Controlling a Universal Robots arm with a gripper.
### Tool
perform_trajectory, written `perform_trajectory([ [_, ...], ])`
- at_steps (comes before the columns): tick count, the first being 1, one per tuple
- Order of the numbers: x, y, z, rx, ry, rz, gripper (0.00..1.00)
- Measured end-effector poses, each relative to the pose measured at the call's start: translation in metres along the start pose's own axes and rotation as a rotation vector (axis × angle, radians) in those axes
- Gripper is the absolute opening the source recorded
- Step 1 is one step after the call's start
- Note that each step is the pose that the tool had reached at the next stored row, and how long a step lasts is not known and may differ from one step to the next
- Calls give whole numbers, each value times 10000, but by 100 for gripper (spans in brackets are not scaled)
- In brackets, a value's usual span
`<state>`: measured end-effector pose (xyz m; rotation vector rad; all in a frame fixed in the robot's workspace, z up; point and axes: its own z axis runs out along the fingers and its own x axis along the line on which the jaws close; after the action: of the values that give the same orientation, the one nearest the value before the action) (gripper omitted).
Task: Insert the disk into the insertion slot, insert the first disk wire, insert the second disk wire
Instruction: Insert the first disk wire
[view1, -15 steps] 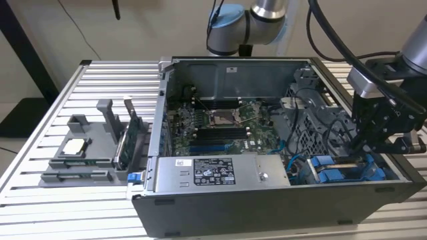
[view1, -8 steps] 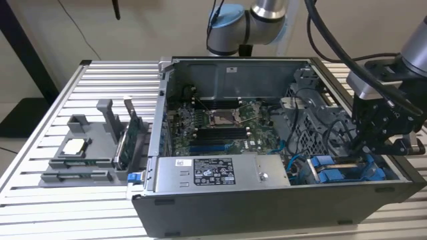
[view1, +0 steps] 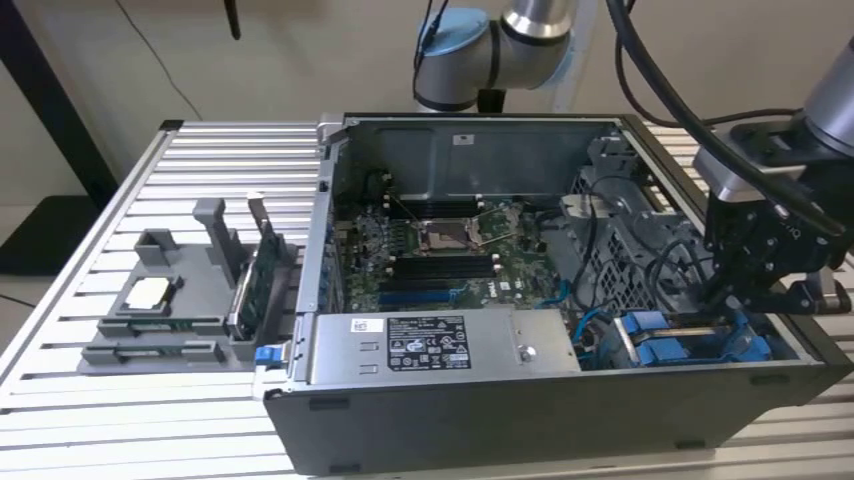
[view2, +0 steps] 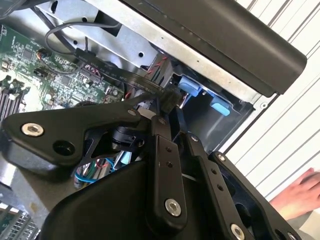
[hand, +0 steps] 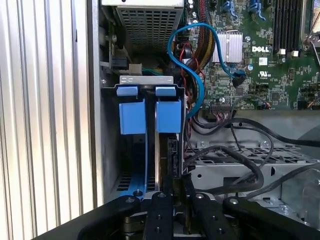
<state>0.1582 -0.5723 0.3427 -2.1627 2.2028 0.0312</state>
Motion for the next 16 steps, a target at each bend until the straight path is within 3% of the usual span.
perform_trajectory([
  [9,2,9,27,4,5,75,19],
  [16,-2,25,32,4,-34,80,19],
])
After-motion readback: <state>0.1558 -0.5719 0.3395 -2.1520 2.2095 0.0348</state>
